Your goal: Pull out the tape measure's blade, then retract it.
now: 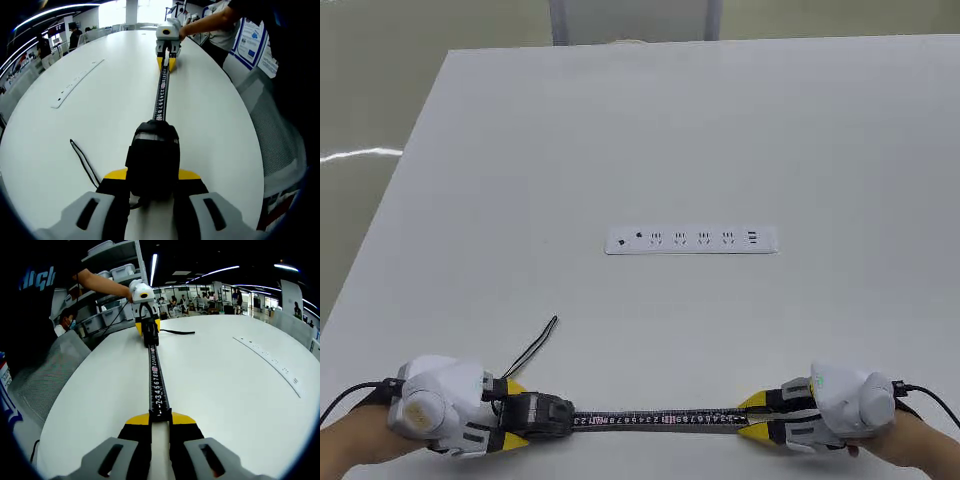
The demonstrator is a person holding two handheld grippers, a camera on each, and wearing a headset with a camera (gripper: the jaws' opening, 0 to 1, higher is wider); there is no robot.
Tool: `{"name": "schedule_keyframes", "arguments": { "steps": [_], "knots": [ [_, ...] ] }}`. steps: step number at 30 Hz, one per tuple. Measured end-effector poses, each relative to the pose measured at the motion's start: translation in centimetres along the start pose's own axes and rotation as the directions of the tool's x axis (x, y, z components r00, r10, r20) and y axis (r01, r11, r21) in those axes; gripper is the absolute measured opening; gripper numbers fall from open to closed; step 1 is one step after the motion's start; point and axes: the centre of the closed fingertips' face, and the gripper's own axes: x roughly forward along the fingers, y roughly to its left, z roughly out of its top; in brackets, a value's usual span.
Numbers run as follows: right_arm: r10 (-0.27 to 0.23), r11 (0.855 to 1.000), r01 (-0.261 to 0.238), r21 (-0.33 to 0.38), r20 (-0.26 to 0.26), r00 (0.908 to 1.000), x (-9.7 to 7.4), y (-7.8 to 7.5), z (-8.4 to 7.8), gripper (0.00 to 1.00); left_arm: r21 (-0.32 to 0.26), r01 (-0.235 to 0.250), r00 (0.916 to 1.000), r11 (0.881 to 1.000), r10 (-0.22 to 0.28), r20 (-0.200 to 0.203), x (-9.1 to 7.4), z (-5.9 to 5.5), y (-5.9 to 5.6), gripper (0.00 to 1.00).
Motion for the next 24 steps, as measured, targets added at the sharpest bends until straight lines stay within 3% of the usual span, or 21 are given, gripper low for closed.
{"name": "schedule_keyframes", "arguments": {
  "steps": [24],
  "knots": [
    [-0.004,1.000,0.004,0.002,-0.012,0.9999,-0.60,-0.52,-0.71,0.11,-0.009,0.002,1.0000,1.000,-0.002,-0.004,0.07,0.06,-0.02,0.30]
  ]
}}
